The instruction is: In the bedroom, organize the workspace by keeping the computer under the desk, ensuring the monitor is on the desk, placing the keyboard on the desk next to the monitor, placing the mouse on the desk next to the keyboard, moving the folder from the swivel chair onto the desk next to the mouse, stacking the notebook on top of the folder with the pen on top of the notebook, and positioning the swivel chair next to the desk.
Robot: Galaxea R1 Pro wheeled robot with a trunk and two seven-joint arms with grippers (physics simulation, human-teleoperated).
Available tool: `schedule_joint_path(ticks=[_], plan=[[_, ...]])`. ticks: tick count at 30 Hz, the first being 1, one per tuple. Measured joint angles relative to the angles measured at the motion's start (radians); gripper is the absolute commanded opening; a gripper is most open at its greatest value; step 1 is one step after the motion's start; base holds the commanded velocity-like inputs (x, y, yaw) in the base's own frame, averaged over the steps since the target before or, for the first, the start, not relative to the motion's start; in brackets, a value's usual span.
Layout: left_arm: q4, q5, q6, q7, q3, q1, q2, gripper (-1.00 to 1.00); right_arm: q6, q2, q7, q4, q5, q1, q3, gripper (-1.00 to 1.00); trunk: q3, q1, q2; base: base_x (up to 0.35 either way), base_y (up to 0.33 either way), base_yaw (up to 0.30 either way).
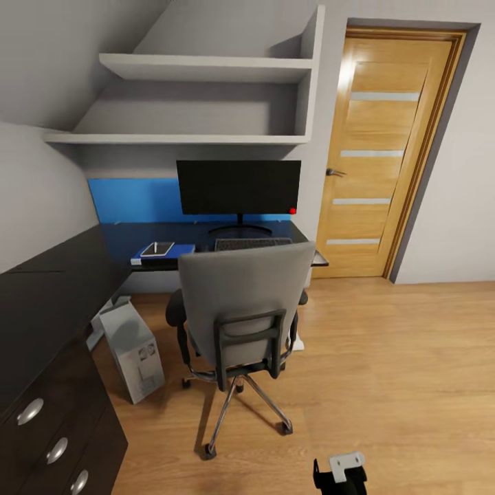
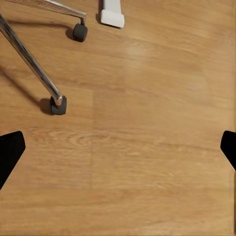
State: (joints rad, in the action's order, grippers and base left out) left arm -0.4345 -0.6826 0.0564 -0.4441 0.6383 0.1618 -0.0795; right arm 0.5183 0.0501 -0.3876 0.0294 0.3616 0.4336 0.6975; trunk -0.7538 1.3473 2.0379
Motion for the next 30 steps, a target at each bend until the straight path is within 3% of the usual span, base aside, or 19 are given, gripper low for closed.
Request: schedule_joint_path(ticks=[8, 30], plan=[[0.004, 0.000, 0.000, 0.000, -0.001, 0.000, 0.005, 1.00, -0.004, -0.006, -0.001, -0.045, -0.001, -0.006, -0.002, 1.00, 0.025, -0.031, -0.056, 0.000, 0.000, 0.000], [0.006, 0.003, -0.001, 0.000, 0.002, 0.000, 0.005, 1.00, -0.005, -0.006, -0.001, -0.052, -0.002, -0.017, 0.000, 1.00, 0.025, -0.031, -0.056, 0.000, 0.000, 0.000]])
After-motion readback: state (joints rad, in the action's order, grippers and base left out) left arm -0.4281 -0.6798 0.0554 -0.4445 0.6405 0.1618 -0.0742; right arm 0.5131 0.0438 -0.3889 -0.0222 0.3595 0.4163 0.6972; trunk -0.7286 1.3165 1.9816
